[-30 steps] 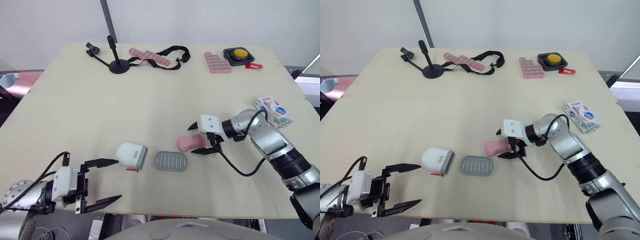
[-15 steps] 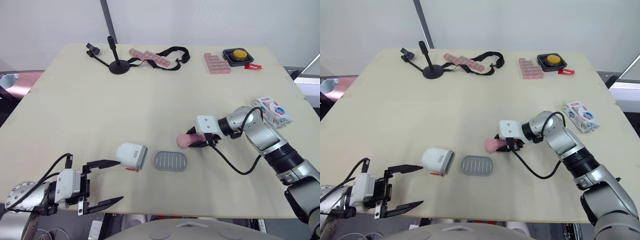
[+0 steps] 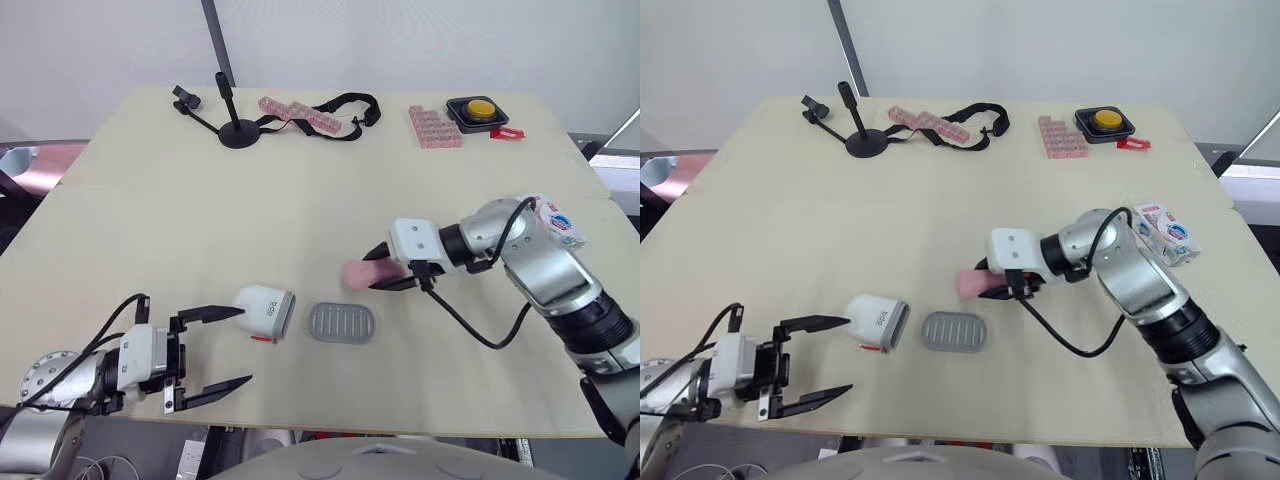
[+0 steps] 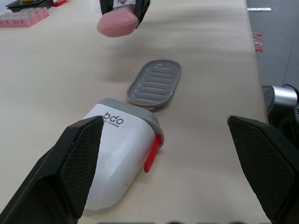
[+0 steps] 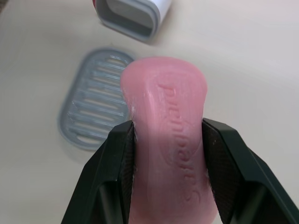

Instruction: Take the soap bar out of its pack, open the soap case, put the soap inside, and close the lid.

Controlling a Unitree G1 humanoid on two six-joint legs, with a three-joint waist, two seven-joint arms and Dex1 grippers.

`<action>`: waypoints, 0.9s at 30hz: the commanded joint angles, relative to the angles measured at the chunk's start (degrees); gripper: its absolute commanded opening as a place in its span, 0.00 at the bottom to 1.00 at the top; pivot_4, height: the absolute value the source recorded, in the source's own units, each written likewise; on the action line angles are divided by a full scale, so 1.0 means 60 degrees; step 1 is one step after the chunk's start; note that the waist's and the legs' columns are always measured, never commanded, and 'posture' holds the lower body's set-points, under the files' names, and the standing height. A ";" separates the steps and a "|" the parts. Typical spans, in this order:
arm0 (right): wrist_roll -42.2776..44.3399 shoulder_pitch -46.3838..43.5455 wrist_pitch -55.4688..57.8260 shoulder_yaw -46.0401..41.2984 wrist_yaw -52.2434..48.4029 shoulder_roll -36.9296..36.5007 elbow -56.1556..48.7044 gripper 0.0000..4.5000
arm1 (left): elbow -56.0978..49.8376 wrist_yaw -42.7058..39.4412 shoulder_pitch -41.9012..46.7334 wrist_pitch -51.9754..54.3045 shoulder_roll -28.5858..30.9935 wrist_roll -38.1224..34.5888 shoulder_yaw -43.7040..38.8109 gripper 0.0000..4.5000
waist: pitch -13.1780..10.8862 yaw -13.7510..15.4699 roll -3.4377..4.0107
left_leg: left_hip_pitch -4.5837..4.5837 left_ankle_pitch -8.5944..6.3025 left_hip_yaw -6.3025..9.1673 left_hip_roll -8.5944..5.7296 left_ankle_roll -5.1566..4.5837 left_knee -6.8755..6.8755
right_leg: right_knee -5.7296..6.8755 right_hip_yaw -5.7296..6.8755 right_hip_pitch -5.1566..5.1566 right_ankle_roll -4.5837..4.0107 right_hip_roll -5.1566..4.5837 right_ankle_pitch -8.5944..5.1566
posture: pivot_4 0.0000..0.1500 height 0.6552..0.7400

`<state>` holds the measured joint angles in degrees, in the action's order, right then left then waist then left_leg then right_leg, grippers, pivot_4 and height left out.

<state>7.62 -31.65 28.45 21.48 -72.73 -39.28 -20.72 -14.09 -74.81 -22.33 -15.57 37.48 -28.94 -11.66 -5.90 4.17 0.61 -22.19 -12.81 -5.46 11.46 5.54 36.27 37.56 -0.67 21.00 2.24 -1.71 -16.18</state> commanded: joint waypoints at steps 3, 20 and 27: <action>0.0090 0.0037 0.2438 0.0212 0.1363 0.0330 -0.1975 0.37 | -0.0160 0.0339 0.0197 0.0446 0.0091 -0.0114 0.0099 1.00 | 0.0000 -0.0002 0.0000 | 0.0004 0.0002 -0.0003 -0.0001 0.0004 -0.0001 | 0.0001 -0.0005 0.0000 0.0000 0.0000 0.0000 | 1.00 1.00; 0.0837 0.0698 0.5850 0.1582 0.3990 0.1309 -0.3402 0.37 | 0.0331 -0.0105 0.1075 0.0800 0.0233 -0.0137 0.0344 1.00 | -0.0001 0.0010 0.0001 | 0.0124 0.0022 -0.0041 -0.0002 0.0066 -0.0103 | -0.0022 -0.0045 -0.0051 -0.0001 0.0013 -0.0001 | 1.00 1.00; 0.1124 0.0618 0.5865 0.1859 0.4296 0.1476 -0.3072 0.37 | 0.0261 -0.0117 0.1060 0.0853 0.0293 -0.0202 0.0261 1.00 | -0.0001 0.0019 0.0001 | 0.0123 0.0022 -0.0041 -0.0001 0.0068 -0.0103 | -0.0023 -0.0044 -0.0052 -0.0001 0.0012 -0.0001 | 1.00 1.00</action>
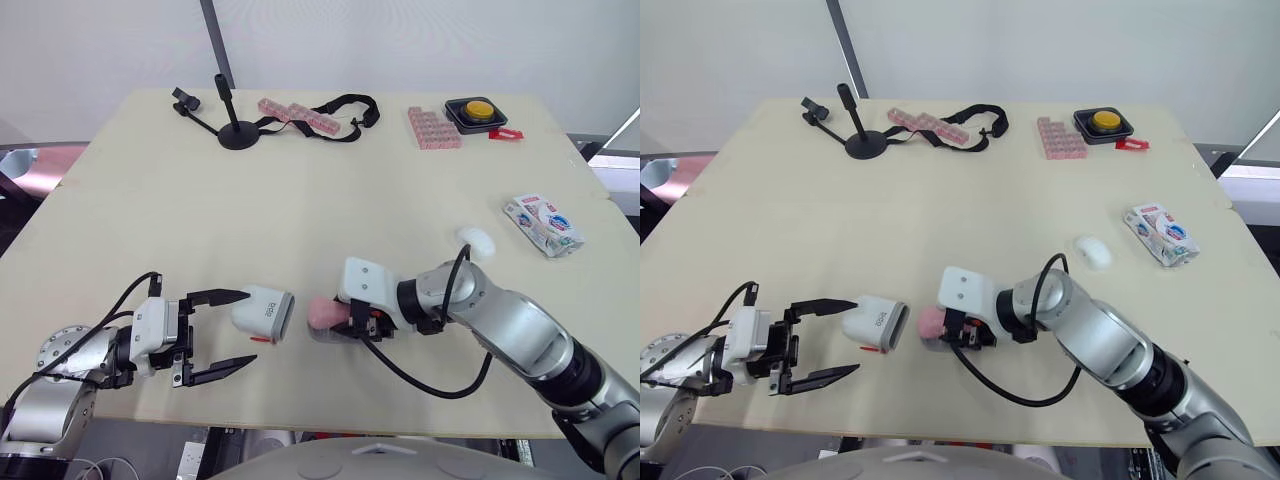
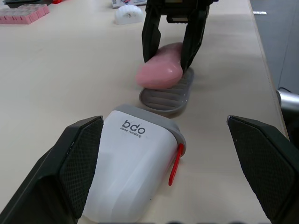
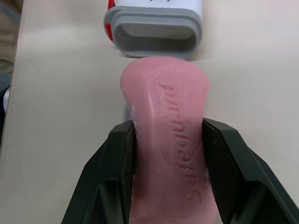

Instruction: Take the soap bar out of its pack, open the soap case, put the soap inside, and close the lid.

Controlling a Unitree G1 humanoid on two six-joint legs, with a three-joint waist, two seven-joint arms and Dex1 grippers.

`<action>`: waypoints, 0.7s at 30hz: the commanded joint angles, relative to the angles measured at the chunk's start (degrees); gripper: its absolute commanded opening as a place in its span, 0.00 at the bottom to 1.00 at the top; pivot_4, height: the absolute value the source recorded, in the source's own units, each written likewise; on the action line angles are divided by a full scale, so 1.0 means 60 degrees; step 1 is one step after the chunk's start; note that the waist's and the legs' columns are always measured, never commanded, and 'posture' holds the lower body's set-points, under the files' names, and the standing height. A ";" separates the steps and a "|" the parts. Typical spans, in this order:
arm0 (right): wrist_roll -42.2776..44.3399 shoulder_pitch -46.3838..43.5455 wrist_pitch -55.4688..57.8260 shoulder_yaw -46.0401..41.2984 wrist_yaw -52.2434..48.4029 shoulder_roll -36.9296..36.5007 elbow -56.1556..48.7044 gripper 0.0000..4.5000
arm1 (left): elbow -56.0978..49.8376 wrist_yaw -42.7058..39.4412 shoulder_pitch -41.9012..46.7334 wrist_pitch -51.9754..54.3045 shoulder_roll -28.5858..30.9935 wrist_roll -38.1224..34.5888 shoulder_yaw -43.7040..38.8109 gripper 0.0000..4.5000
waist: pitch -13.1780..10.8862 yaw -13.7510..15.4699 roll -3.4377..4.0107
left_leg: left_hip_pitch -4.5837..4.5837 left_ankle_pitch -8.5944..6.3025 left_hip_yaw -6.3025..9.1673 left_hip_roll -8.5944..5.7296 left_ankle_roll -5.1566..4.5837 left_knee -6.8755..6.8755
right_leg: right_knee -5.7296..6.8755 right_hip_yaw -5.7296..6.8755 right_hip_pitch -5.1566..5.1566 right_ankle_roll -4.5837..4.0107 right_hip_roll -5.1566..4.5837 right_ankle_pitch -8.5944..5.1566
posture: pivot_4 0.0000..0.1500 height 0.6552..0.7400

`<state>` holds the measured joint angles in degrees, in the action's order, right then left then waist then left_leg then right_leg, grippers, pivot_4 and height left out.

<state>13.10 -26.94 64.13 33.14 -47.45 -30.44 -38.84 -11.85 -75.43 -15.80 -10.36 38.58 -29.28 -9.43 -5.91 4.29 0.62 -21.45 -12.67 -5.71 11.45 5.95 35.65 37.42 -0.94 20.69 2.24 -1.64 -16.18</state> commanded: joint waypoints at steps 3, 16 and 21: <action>0.0217 -0.0259 -0.0206 0.0013 0.0098 -0.0045 0.0117 0.37 | -0.0131 -0.0007 -0.0115 -0.0049 0.0100 -0.0147 -0.0151 1.00 | 0.0000 -0.0005 0.0000 | 0.0000 0.0000 0.0000 0.0000 0.0001 0.0000 | 0.0000 0.0000 0.0000 0.0000 0.0000 0.0000 | 1.00 1.00; 0.0468 -0.0437 -0.0495 -0.0009 0.0014 -0.0347 0.0227 0.94 | -0.0045 0.0071 -0.0140 -0.0203 -0.0017 -0.0069 -0.0067 1.00 | 0.0000 0.0001 -0.0001 | 0.0000 -0.0001 0.0000 0.0000 0.0002 0.0000 | 0.0000 0.0001 -0.0001 0.0000 0.0000 0.0000 | 1.00 1.00; 0.0794 -0.0387 -0.0526 -0.0534 -0.0034 -0.0470 0.0181 0.99 | 0.0055 0.0067 -0.0081 -0.0286 -0.0052 0.0000 -0.0018 1.00 | 0.0000 0.0003 -0.0001 | 0.0000 -0.0001 0.0000 0.0000 0.0002 0.0000 | 0.0000 0.0001 -0.0001 0.0000 0.0000 0.0000 | 1.00 1.00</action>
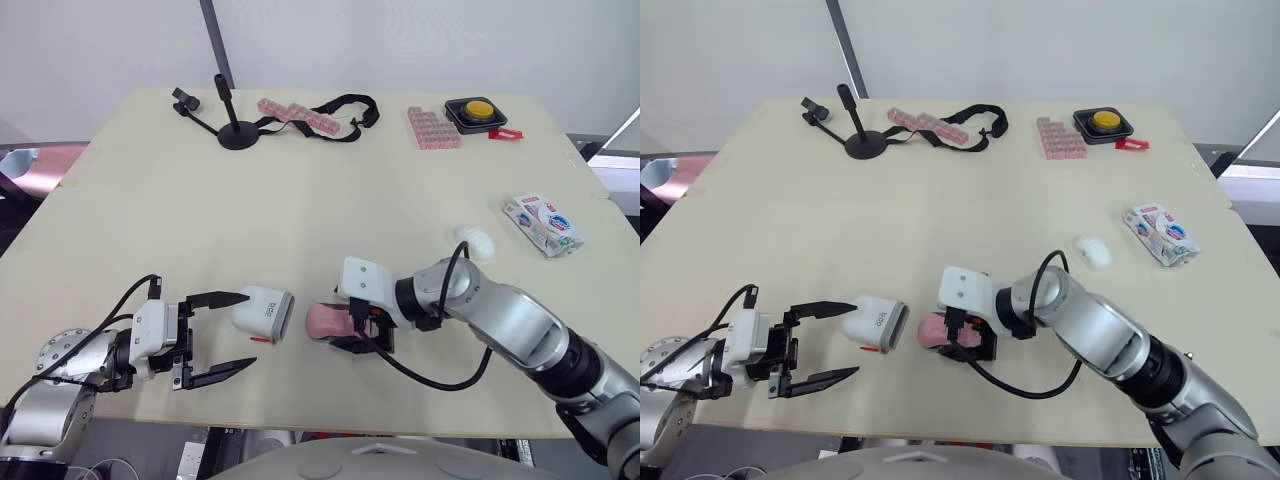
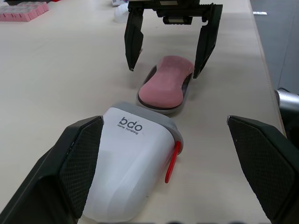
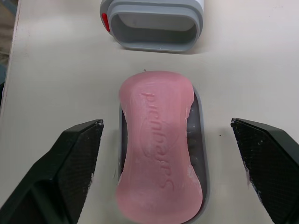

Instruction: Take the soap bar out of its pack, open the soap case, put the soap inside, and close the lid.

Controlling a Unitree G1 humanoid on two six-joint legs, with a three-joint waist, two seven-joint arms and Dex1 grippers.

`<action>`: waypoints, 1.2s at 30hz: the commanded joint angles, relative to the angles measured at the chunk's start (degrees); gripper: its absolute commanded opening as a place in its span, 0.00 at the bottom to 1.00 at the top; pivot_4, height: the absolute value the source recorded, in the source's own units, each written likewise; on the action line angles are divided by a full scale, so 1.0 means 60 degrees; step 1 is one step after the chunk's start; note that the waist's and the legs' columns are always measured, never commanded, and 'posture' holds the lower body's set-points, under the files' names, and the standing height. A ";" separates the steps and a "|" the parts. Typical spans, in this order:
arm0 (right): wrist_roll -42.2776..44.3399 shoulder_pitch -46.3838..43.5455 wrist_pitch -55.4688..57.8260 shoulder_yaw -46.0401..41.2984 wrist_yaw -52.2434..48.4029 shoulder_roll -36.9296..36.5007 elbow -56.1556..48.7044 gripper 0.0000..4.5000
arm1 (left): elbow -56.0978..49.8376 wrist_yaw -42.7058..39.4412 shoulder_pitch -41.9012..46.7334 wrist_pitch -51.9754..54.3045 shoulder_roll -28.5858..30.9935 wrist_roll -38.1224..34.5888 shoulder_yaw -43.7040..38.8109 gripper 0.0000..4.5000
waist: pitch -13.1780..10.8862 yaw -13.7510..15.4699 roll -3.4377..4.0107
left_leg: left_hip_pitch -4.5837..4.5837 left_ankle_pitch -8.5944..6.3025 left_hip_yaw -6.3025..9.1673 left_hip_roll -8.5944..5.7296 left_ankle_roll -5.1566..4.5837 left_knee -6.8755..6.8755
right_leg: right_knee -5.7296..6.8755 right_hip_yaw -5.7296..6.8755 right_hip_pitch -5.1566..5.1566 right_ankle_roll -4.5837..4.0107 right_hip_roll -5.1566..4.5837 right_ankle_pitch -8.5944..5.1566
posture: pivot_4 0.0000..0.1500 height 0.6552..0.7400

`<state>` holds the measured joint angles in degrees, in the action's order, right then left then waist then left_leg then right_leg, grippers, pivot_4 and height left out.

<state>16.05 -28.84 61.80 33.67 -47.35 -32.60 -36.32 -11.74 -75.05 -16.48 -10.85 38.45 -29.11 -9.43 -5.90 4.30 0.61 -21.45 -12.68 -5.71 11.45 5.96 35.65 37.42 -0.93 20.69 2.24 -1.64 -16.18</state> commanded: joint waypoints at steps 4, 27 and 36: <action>0.1064 0.0050 -0.0485 -0.1950 -0.0261 0.0039 -0.0073 0.99 | 0.0087 -0.0001 0.0095 -0.0240 -0.0048 0.0009 0.0019 1.00 | 0.0000 0.0005 0.0000 | 0.0000 0.0000 0.0000 0.0000 0.0000 0.0000 | 0.0001 -0.0001 0.0000 0.0000 0.0000 0.0000 | 1.00 1.00; 0.3188 0.5107 -0.9669 -0.7651 -0.6592 -0.1171 0.4826 0.99 | 0.1827 -0.2277 0.2775 0.0560 0.1932 0.0144 0.0588 1.00 | 0.0021 0.0034 -0.0030 | -0.0014 -0.0029 0.0001 -0.0003 -0.0079 0.0017 | 0.0002 0.0017 -0.0003 -0.0016 -0.0015 -0.0008 | 1.00 1.00; 0.3040 0.5548 -1.0252 -0.7463 -0.6545 -0.1186 0.4440 0.99 | 0.2237 -0.2594 0.3869 0.0234 0.2030 0.0842 0.1378 1.00 | 0.0021 0.0040 -0.0031 | -0.0020 -0.0031 0.0001 -0.0001 -0.0090 0.0027 | 0.0009 0.0022 0.0000 -0.0028 -0.0018 -0.0015 | 1.00 1.00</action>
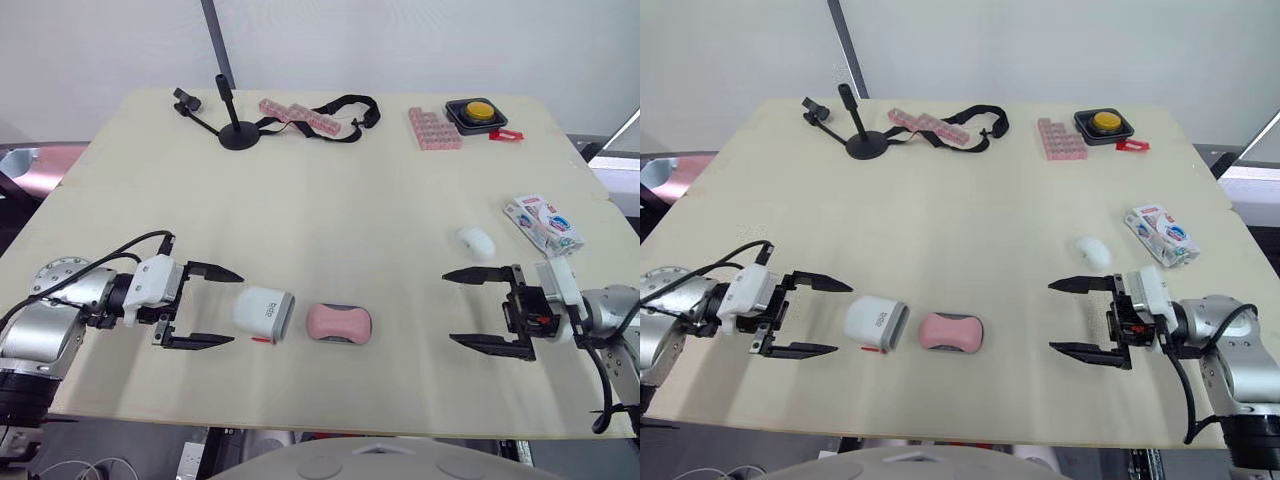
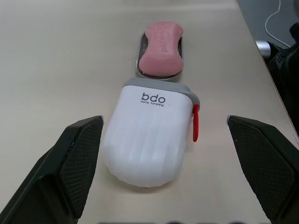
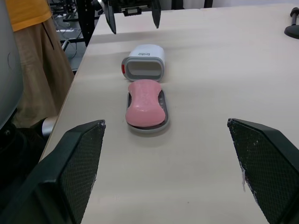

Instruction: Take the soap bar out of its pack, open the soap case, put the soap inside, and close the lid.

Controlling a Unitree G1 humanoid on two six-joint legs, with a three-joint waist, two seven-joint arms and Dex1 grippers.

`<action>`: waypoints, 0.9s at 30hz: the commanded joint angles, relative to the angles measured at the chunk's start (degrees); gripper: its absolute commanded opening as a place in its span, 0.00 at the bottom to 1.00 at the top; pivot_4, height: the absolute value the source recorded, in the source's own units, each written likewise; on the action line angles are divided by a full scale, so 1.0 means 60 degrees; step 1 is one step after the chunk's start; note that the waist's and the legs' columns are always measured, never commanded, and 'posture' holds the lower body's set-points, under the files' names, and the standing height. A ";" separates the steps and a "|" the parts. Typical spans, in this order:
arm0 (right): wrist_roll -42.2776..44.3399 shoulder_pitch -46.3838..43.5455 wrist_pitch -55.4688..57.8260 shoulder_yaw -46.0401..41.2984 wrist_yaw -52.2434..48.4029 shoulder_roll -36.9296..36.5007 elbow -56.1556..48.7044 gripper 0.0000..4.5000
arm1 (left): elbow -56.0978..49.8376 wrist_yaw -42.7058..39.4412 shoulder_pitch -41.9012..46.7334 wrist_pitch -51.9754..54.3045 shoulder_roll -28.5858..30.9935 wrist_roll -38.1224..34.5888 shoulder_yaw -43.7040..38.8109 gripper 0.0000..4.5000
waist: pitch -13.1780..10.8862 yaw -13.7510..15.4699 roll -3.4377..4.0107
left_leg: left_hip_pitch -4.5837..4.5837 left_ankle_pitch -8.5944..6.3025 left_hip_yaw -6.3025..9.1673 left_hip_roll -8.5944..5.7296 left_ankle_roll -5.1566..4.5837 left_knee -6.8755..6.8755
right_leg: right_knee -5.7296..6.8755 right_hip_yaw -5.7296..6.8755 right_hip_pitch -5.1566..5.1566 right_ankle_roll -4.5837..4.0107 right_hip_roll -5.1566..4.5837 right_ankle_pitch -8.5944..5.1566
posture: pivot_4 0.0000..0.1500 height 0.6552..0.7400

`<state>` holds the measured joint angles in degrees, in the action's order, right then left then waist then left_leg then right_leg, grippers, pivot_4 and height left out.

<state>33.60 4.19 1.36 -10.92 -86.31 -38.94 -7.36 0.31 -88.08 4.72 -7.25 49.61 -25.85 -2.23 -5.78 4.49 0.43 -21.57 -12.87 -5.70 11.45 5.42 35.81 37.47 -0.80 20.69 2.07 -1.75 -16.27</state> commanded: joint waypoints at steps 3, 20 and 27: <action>0.0123 0.0131 -0.0166 -0.0024 0.0092 -0.0132 -0.0520 0.99 | 0.0511 -0.0691 0.0703 -0.0711 0.0353 0.0550 0.0617 1.00 | 0.0000 0.0005 -0.0001 | 0.0000 0.0000 0.0000 0.0000 -0.0005 0.0004 | 0.0002 0.0001 0.0000 0.0000 -0.0003 0.0000 | 1.00 1.00; -0.0099 0.0622 -0.0340 0.0151 0.0679 -0.0149 -0.0821 0.99 | 0.1659 -0.0736 0.2631 -0.1391 0.0378 0.1169 0.3052 1.00 | 0.0000 0.0017 -0.0001 | -0.0014 0.0000 0.0001 -0.0005 -0.0010 0.0009 | 0.0012 0.0004 0.0012 -0.0006 -0.0008 -0.0003 | 1.00 1.00; -0.0158 0.0555 -0.0334 0.0247 0.0811 -0.0179 -0.0785 0.99 | 0.1698 -0.0209 0.2579 -0.1401 -0.0104 0.1748 0.3118 1.00 | 0.0000 0.0014 -0.0001 | -0.0014 0.0001 0.0001 -0.0004 -0.0008 0.0009 | 0.0013 0.0004 0.0012 -0.0006 -0.0008 -0.0003 | 1.00 1.00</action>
<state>32.79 7.97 0.11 -9.24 -81.58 -39.07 -10.65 10.42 -89.54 19.92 -14.63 49.20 -16.72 16.86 -5.77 4.58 0.42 -21.65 -12.86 -5.70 11.42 5.37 35.87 37.55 -0.78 20.75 2.04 -1.79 -16.29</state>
